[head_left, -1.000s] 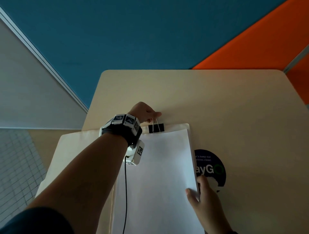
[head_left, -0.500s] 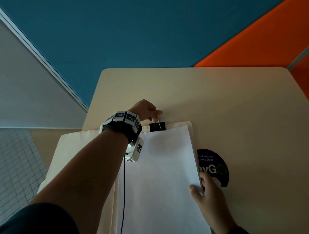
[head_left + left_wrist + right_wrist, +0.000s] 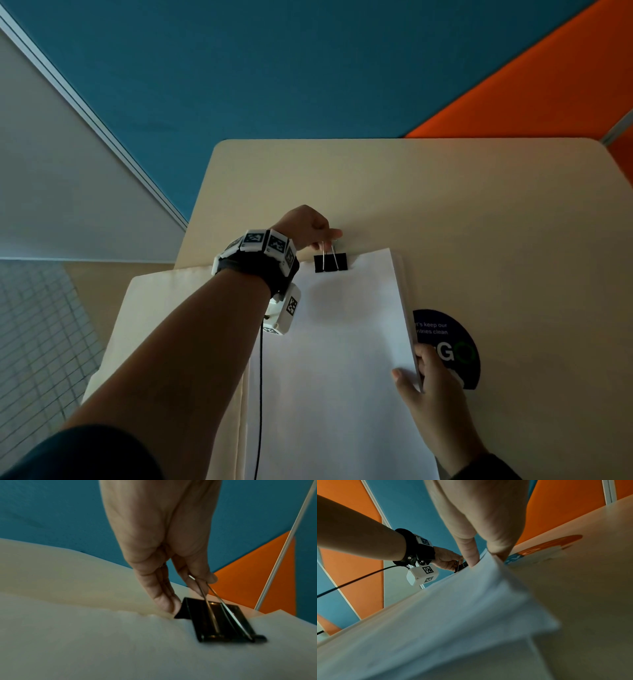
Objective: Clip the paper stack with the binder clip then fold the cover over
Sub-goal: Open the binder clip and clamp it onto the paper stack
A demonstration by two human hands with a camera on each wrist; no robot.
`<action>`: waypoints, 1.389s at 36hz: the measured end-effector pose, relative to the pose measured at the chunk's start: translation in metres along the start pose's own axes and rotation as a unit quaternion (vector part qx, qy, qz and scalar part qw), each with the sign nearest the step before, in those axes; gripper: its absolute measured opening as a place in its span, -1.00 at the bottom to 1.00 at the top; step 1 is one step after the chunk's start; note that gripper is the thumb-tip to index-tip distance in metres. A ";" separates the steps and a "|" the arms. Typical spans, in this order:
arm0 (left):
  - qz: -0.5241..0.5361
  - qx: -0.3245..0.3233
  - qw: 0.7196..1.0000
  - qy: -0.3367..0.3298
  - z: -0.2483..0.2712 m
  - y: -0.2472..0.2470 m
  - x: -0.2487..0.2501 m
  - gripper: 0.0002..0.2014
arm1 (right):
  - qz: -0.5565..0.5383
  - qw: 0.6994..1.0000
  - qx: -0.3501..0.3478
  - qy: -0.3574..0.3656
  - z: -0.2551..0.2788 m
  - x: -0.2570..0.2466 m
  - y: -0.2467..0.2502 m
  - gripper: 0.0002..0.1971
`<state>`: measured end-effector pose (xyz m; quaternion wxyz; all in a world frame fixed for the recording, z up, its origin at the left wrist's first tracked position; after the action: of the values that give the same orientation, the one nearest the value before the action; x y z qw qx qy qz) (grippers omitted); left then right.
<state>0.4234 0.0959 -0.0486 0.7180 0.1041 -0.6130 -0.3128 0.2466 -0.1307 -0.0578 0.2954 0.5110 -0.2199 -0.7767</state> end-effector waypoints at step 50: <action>-0.028 0.011 0.999 0.019 0.015 -0.001 0.004 -0.57 | 0.038 0.997 0.058 -0.044 0.001 0.000 0.006 -0.49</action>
<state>0.4090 0.0962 -0.0419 0.7194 0.1353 -0.5992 -0.3241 0.2472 -0.1344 -0.0536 0.2841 0.4838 -0.2968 -0.7727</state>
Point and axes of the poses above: each hand's wrist, its own z-axis away from the middle knuckle, its own y-axis out of the back of the hand, x = y × z, the point moved 8 cm from there along -z, towards the middle knuckle, and after that the axes turned 9 degrees about -y, right-handed, at the moved point
